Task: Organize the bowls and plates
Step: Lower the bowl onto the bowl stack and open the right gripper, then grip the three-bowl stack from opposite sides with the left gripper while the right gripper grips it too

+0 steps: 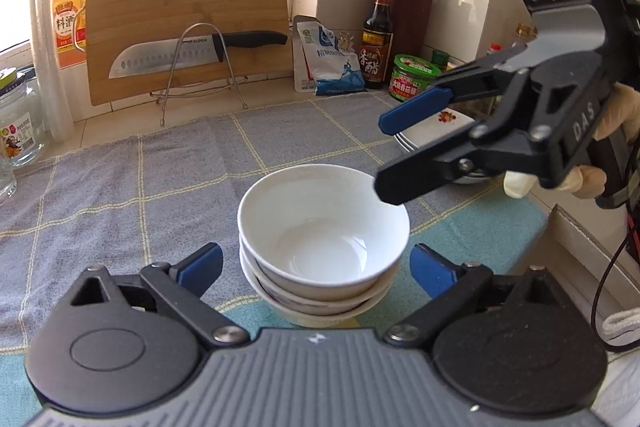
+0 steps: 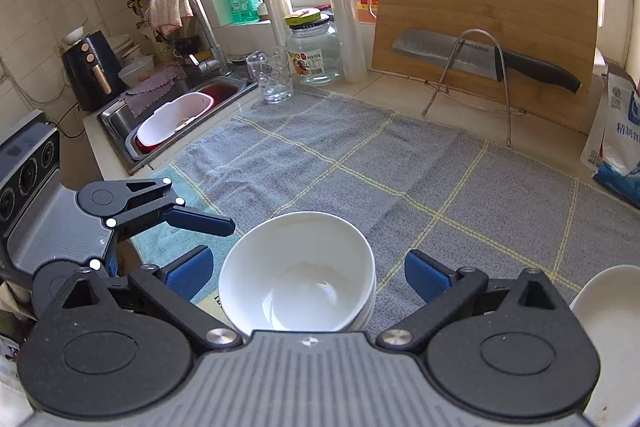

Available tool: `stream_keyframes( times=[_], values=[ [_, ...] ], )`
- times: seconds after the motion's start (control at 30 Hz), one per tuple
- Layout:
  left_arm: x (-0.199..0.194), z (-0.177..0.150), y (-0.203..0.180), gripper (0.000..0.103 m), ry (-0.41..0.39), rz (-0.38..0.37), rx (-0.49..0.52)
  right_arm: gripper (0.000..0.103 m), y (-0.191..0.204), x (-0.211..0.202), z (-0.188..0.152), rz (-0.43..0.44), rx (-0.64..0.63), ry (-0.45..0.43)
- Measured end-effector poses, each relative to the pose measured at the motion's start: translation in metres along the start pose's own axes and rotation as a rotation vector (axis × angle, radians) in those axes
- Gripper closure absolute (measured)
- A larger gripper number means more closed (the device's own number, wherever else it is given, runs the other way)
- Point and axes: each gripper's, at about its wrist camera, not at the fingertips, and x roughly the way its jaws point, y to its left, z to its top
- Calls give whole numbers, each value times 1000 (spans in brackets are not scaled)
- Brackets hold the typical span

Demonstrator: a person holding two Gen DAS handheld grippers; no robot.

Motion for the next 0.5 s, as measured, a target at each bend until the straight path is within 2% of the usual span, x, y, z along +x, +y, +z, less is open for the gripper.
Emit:
stream_keyframes(
  times=[0.13, 0.27, 0.5],
  values=[
    [-6, -6, 0, 2, -23, 37, -20, 0, 2, -12, -15, 25, -130, -5],
    [-7, -11, -7, 2, 26, 65, -27, 0, 0, -13, -32, 39, -186, 54],
    [0, -21, -20, 2, 111, 126, -5, 0, -8, 6, -58, -11, -293, 113]
  ],
)
